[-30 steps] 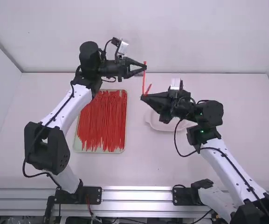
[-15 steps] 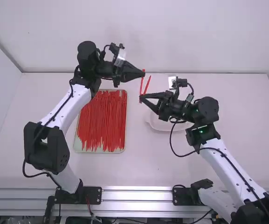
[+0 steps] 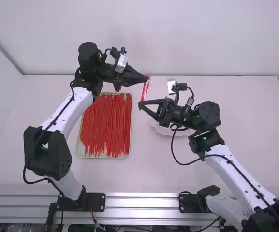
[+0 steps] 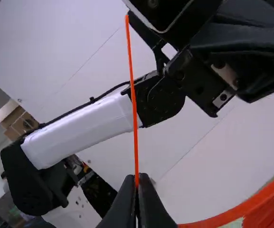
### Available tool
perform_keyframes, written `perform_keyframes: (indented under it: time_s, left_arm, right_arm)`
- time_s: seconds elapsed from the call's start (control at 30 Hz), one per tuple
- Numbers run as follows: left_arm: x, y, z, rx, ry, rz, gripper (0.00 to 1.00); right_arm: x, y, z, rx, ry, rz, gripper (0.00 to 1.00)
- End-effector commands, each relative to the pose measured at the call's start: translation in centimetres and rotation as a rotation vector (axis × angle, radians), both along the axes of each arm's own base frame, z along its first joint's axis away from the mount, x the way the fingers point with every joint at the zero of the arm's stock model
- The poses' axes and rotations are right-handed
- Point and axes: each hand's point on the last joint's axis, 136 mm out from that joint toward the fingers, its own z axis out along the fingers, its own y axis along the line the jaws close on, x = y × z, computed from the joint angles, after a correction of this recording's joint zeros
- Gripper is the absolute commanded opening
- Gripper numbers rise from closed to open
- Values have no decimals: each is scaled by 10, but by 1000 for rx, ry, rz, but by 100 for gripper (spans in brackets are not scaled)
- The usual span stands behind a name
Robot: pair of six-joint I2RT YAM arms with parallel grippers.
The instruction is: Fasten the cable tie
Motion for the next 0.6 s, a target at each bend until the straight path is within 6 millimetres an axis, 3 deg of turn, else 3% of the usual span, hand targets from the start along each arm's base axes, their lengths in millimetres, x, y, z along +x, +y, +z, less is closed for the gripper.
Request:
perform_keyframes:
  time_s: [0.0,0.27,0.57]
  left_arm:
    - [-1,6,4,-4,-31,1,2]
    - [-1,6,1,0,-12,0,2]
    - [-1,6,0,4,20,1,2]
  right_arm:
    - [-7,4,11,32,84,38,0]
    - [-14,12,6,21,137,74,0]
    - [-9,-4,-6,-4,266,106,0]
